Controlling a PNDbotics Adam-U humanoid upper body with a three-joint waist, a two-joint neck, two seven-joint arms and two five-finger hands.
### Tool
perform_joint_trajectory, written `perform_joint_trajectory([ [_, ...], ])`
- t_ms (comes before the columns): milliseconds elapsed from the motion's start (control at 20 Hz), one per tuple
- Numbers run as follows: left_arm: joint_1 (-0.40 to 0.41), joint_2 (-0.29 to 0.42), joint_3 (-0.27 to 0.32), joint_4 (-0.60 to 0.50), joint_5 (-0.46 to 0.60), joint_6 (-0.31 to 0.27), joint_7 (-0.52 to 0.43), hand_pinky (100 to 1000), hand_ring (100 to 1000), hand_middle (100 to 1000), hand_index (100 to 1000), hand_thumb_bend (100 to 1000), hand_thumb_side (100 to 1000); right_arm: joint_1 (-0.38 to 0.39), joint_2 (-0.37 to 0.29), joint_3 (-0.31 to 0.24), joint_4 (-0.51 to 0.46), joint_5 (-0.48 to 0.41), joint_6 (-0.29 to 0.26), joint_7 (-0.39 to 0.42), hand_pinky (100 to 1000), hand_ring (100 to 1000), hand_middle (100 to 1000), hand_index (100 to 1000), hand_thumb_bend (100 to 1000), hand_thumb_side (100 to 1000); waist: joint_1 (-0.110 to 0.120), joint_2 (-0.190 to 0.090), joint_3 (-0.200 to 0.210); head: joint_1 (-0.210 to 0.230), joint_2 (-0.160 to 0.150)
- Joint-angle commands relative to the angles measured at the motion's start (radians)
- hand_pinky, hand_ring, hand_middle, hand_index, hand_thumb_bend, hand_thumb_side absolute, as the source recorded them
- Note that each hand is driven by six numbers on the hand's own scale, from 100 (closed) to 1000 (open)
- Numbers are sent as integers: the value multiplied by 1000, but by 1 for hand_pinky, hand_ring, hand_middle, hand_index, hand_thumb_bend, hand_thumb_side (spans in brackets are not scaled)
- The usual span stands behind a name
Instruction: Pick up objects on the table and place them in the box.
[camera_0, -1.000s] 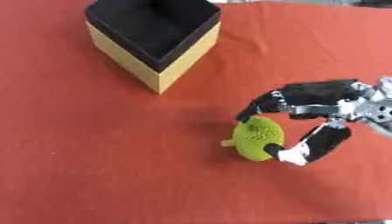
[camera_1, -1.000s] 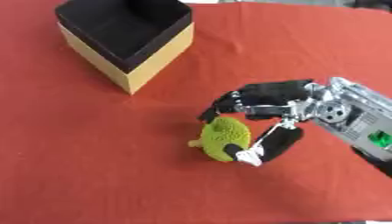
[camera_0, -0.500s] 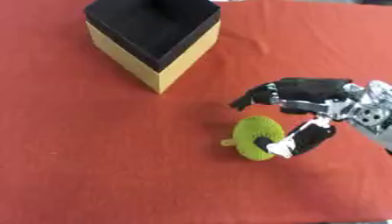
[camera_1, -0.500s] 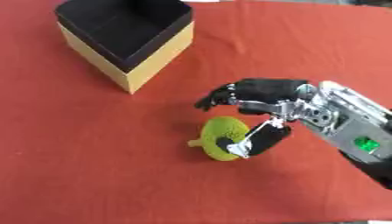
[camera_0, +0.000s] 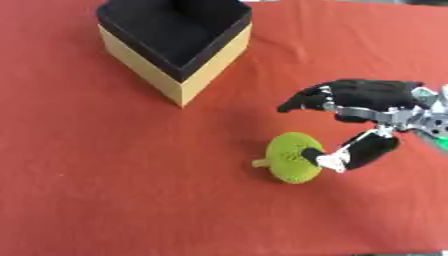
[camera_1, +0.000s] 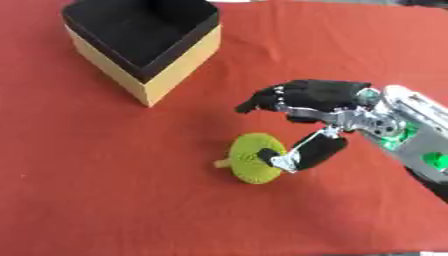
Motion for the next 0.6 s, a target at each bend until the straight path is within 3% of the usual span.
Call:
perform_joint_trajectory([
  [50,-9,19,3,-15,1,-2,-5,759,652,638,756,238,550,-12,-26,-2,2,9,10,25,942,901,863,978,182,455,4,-17,3,-7,-2],
  [600,-9,14,0,-15,3,-1,-9,759,654,639,756,235,552,-32,25,38,121,14,-5,26,936,897,855,972,178,464,6,-16,10,-14,-6],
])
